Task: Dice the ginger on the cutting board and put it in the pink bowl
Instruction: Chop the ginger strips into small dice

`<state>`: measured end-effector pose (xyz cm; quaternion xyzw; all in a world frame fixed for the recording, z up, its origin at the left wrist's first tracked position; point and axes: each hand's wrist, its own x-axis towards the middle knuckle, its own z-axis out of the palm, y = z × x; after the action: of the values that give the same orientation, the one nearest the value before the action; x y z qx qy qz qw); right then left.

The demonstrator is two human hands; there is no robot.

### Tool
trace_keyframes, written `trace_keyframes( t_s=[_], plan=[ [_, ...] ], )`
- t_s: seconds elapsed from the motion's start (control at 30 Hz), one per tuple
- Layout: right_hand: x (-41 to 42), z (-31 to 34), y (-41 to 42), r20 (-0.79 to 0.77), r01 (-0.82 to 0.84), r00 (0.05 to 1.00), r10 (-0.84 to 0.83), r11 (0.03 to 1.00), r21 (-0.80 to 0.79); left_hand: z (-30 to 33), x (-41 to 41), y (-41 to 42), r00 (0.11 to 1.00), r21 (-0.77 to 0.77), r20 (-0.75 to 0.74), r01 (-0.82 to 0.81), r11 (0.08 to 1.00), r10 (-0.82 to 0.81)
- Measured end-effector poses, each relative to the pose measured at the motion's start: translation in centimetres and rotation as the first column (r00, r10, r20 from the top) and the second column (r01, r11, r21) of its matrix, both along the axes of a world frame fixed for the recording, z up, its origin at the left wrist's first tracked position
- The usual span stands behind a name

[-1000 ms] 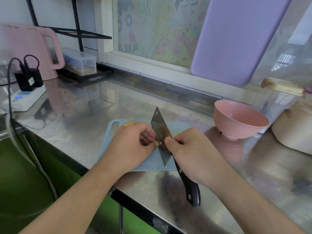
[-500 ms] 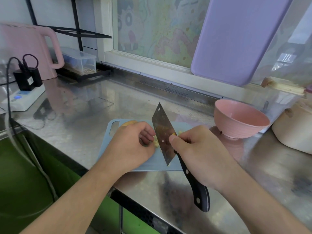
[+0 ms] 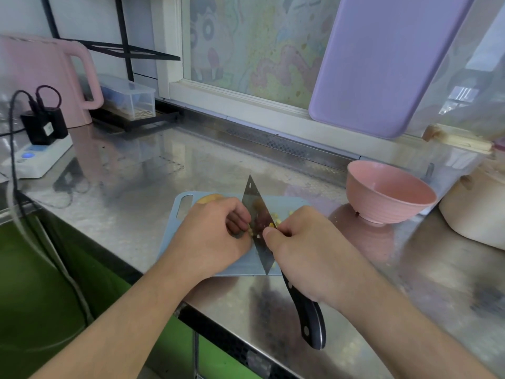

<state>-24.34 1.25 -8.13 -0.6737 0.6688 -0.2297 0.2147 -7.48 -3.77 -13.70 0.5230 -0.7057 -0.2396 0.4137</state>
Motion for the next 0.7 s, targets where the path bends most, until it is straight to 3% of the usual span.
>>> trace_keyframes(
  t_s=[0.7],
  plan=[
    [-1.3, 0.6, 0.6, 0.059, -0.03, 0.998, 0.033, 0.998, -0.05, 0.2, 0.1, -0.1, 0.998, 0.048, -0.06, -0.025, 0.999, 0.028]
  ],
)
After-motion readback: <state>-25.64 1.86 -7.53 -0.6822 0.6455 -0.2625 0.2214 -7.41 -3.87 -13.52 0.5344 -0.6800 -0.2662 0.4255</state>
